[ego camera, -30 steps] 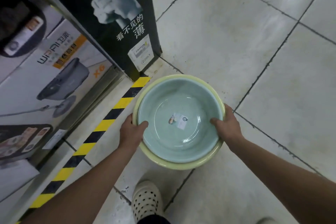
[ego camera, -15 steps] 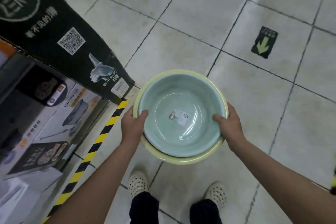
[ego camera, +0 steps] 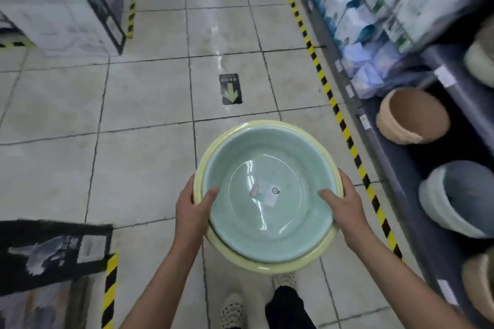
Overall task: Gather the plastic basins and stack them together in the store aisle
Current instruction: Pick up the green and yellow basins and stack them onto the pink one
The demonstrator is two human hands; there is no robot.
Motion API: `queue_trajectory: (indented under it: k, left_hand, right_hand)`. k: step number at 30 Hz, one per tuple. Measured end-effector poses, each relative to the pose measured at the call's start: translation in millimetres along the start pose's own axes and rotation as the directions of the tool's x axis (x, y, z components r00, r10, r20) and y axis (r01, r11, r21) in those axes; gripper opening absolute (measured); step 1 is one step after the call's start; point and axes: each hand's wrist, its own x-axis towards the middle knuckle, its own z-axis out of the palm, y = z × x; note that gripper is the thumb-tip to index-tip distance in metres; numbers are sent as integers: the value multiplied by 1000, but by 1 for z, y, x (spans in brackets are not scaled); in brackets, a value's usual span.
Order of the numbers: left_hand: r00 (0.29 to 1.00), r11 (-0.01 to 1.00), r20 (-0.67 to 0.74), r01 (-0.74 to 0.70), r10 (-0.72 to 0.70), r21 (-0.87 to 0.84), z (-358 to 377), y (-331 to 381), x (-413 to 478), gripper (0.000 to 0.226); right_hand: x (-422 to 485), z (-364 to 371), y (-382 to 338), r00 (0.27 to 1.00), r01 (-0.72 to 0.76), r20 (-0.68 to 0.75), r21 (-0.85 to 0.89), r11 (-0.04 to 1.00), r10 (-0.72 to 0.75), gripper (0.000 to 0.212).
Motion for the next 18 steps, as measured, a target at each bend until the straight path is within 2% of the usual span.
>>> queue_trajectory:
  k: [4,8,13,18]
  left_hand:
    - [971,996,238,-30,9,85,78,18,-22,36]
    - [884,984,467,-74,-11,164,160,18,-71,33]
    - [705,956,701,-119,-108,268,258,-7,-167,36]
    - [511,889,838,-271,-193,370,340,-55,-295,26]
  right_hand:
    - [-46,-83,29,971,-43,-225,162,986,79,50]
    - [-110,-164,76,881,-72,-429,299,951,202,54]
    - [-209,-255,152,703,-84,-596,473,877,389,52]
    - [-330,-326,235,489,-20,-705,580,815,514,47]
